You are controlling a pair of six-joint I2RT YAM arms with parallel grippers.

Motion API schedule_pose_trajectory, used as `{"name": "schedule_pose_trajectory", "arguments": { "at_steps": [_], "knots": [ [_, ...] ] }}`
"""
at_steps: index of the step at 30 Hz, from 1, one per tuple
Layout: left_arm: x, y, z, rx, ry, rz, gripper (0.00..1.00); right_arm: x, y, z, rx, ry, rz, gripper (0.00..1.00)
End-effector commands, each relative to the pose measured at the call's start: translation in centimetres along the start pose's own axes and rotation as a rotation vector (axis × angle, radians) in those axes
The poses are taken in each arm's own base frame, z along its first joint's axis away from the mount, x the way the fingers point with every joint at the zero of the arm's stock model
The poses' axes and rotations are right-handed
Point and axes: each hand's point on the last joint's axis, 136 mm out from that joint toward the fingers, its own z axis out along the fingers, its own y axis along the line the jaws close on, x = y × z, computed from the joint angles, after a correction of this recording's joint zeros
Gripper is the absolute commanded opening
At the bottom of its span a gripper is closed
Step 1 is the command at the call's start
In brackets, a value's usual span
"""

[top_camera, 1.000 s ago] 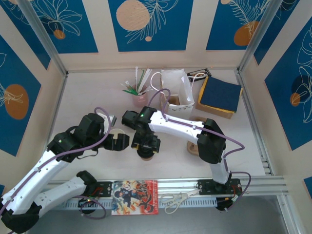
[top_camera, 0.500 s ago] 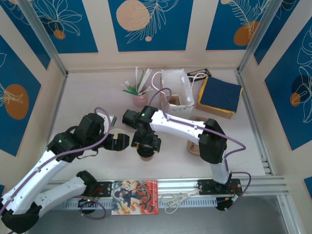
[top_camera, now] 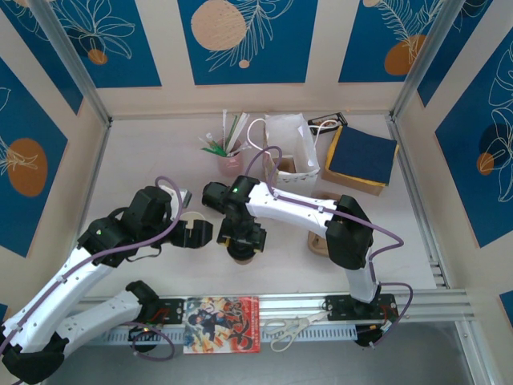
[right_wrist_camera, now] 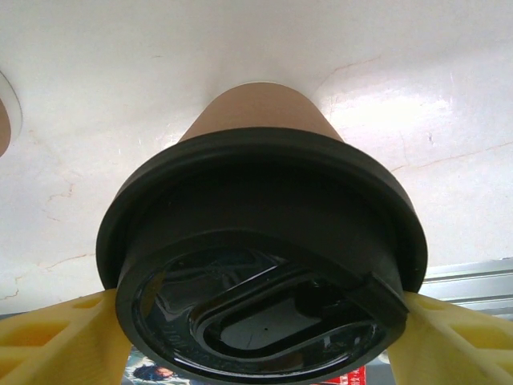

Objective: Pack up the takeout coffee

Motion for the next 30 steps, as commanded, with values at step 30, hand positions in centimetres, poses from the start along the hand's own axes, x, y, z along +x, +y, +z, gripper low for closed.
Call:
{"name": "schedule_pose_trajectory", "arguments": {
  "at_steps": [30],
  "knots": [
    [0.26, 0.03, 0.18, 0.009, 0.009, -0.021, 1.00, 0.13, -0.75, -2.16, -0.015, -0.020, 0.012, 0.81]
  ]
}}
